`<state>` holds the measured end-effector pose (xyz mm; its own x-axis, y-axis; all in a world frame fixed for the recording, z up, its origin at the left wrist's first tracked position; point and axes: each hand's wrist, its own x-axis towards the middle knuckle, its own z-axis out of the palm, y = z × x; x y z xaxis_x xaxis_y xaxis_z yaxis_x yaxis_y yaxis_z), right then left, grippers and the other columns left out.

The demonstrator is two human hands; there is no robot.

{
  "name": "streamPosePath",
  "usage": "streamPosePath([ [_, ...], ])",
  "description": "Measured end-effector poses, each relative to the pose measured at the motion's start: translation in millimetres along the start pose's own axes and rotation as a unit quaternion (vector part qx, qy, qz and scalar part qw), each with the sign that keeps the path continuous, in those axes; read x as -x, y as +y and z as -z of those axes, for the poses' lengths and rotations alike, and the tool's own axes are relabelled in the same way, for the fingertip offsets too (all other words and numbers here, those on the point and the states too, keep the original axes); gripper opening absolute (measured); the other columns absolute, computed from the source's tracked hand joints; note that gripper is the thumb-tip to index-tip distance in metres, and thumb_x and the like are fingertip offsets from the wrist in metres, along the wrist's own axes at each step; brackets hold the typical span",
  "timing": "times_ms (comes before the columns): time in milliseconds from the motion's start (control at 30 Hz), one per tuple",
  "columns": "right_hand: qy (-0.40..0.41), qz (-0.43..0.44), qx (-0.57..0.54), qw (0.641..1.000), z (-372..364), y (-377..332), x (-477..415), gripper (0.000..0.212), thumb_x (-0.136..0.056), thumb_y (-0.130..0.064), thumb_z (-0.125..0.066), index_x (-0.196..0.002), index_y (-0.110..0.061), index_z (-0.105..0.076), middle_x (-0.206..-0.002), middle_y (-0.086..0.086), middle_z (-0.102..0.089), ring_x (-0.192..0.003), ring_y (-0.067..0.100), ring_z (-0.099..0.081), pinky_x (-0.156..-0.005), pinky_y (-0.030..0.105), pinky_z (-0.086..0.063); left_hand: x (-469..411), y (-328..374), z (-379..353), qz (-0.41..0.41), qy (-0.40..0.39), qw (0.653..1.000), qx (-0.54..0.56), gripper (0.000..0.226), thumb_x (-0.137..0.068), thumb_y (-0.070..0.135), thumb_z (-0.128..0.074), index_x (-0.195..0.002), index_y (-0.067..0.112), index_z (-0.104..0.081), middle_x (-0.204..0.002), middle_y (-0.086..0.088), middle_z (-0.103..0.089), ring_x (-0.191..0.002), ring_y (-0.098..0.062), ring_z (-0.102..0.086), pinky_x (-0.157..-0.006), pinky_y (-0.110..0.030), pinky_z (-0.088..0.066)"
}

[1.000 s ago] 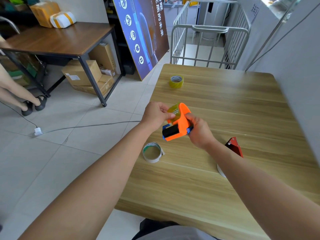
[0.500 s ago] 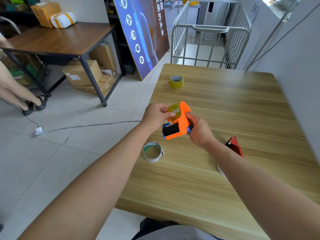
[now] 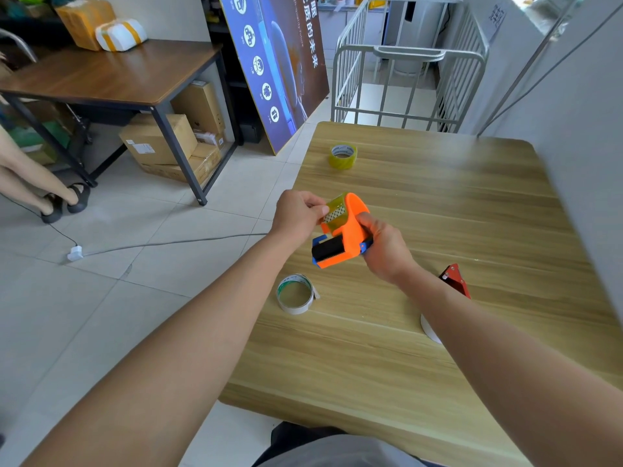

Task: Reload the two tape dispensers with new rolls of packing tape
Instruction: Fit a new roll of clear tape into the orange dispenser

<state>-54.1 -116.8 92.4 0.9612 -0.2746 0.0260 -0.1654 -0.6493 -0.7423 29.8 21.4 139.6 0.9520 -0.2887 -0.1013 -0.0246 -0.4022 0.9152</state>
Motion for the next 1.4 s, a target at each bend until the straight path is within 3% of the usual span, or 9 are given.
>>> streamPosePath([
  [167, -0.029, -0.035, -0.051, 0.998, -0.3, -1.1, -0.9, 0.045, -0.09, 0.0, -0.041, -0.13, -0.016, -0.052, -0.121, 0.011, -0.063, -0.11, 0.028, -0.06, -0.096, 0.045, -0.048, 1.3, 0.4, -0.8, -0.006, -0.008, 1.0, -0.008, 0.008, -0.083, 0.005, -0.064, -0.08, 0.012, -0.063, -0.084, -0.009, -0.066, -0.087, -0.028, -0.067, -0.085, -0.043, -0.056],
  [333, 0.002, -0.005, 0.014, 1.0, 3.0, -2.3, 1.8, 0.04, -0.081, 0.008, -0.048, -0.112, -0.017, -0.057, -0.103, 0.018, -0.063, -0.09, 0.035, -0.059, -0.08, 0.041, -0.049, 0.3, 0.9, 0.7, -0.004, -0.035, 0.999, -0.005, 0.032, -0.087, 0.007, -0.06, -0.119, 0.003, -0.059, -0.109, -0.013, -0.066, -0.096, -0.025, -0.065, -0.09, -0.035, -0.052],
  [667, 0.004, 0.011, 0.036, 0.999, 3.1, -3.0, 3.5, 0.039, -0.078, 0.011, -0.046, -0.102, -0.017, -0.056, -0.093, 0.02, -0.06, -0.078, 0.034, -0.056, -0.065, 0.031, -0.04, 3.4, 1.4, 0.4, 0.006, -0.008, 1.0, 0.007, 0.02, -0.086, 0.004, -0.061, -0.105, 0.0, -0.065, -0.096, -0.011, -0.065, -0.088, -0.023, -0.066, -0.083, -0.033, -0.056],
  [833, 0.003, 0.017, 0.044, 0.999, 2.6, -3.5, 4.7, 0.041, -0.079, 0.011, -0.048, -0.108, -0.017, -0.057, -0.094, 0.018, -0.059, -0.08, 0.03, -0.053, -0.068, 0.026, -0.036, 4.6, 0.7, 0.4, 0.017, 0.001, 1.0, 0.01, 0.013, -0.084, 0.001, -0.062, -0.097, 0.0, -0.066, -0.087, -0.009, -0.064, -0.077, -0.018, -0.064, -0.07, -0.024, -0.054],
  [967, 0.007, 0.017, 0.044, 0.999, 2.2, -3.2, 4.3, 0.04, -0.079, 0.01, -0.048, -0.108, -0.016, -0.057, -0.092, 0.012, -0.055, -0.077, 0.025, -0.049, -0.065, 0.022, -0.032, 6.9, -0.2, -0.9, 0.006, -0.008, 1.0, -0.015, 0.01, -0.082, 0.006, -0.065, -0.076, 0.013, -0.065, -0.085, -0.008, -0.066, -0.082, -0.021, -0.064, -0.08, -0.031, -0.053],
  [1033, 0.008, 0.017, 0.043, 0.999, 4.0, -3.5, 4.1, 0.04, -0.079, 0.01, -0.048, -0.109, -0.015, -0.057, -0.092, 0.011, -0.054, -0.076, 0.024, -0.049, -0.065, 0.023, -0.033, 8.2, 0.5, -0.4, -0.002, -0.016, 1.0, -0.013, 0.005, -0.082, 0.008, -0.065, -0.083, 0.013, -0.065, -0.089, -0.007, -0.066, -0.09, -0.024, -0.064, -0.087, -0.036, -0.052],
  [1167, 0.007, 0.038, 0.046, 0.998, 8.2, -6.9, 5.7, 0.043, -0.077, 0.013, -0.045, -0.105, -0.017, -0.057, -0.09, 0.01, -0.053, -0.074, 0.024, -0.048, -0.056, 0.02, -0.033, 3.9, 1.9, 3.4, 0.009, -0.036, 0.999, -0.008, 0.031, -0.091, 0.009, -0.055, -0.121, 0.006, -0.059, -0.114, -0.012, -0.065, -0.099, -0.022, -0.063, -0.093, -0.036, -0.051],
  [1267, 0.001, 0.058, 0.064, 0.996, 8.9, -8.6, 9.1, 0.045, -0.074, 0.015, -0.04, -0.103, -0.014, -0.057, -0.081, 0.011, -0.052, -0.076, 0.026, -0.045, -0.057, 0.02, -0.028, 3.6, 1.3, 2.9, -0.003, -0.015, 0.999, -0.035, 0.024, -0.091, 0.007, -0.054, -0.112, 0.005, -0.066, -0.106, -0.014, -0.068, -0.085, -0.02, -0.066, -0.084, -0.033, -0.056],
  [1400, 0.005, 0.066, 0.074, 0.995, 6.0, -10.3, 11.2, 0.041, -0.072, 0.016, -0.038, -0.1, -0.007, -0.058, -0.077, 0.013, -0.049, -0.074, 0.028, -0.043, -0.061, 0.023, -0.027, 8.1, 1.2, -3.3, -0.021, 0.027, 0.996, -0.088, 0.02, -0.09, 0.008, -0.053, -0.1, 0.004, -0.07, -0.099, -0.014, -0.07, -0.089, -0.027, -0.067, -0.084, -0.041, -0.055],
])
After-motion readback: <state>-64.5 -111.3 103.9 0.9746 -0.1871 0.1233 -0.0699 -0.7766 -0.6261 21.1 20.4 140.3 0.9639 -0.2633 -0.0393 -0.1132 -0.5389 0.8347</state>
